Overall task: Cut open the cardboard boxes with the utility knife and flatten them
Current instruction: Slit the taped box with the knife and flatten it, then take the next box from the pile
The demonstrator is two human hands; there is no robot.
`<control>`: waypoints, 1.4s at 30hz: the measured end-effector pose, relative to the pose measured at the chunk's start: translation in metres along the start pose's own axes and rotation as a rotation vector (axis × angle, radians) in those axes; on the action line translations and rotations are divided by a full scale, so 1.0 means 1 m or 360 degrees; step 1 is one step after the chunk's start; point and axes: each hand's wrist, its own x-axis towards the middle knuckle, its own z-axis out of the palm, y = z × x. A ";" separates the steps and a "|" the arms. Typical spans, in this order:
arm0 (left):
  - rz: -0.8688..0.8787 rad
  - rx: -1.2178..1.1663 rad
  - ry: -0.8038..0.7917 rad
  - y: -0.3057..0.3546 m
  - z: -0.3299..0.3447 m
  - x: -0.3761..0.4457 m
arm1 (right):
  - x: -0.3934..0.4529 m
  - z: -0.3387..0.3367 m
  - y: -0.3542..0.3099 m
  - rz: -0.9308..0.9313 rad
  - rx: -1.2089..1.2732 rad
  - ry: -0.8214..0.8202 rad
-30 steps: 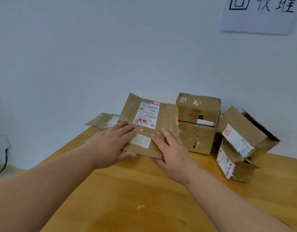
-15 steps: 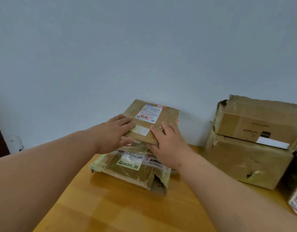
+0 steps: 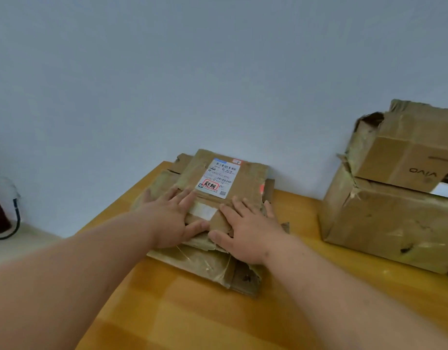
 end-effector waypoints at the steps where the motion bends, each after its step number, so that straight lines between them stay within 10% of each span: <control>1: 0.0009 0.0030 -0.0006 0.000 0.002 0.001 | 0.000 0.004 0.000 0.0003 0.0026 0.0010; 18: -0.0019 0.0198 -0.0024 0.012 -0.001 0.003 | -0.004 0.016 -0.012 0.0088 0.0085 0.0096; 25: 0.0008 0.0129 0.0140 0.019 -0.008 -0.008 | -0.028 0.006 -0.023 -0.0017 0.0138 0.0504; 42: 0.0305 -0.0043 0.0553 0.158 -0.094 -0.035 | -0.167 -0.047 0.119 0.0411 0.0320 0.0888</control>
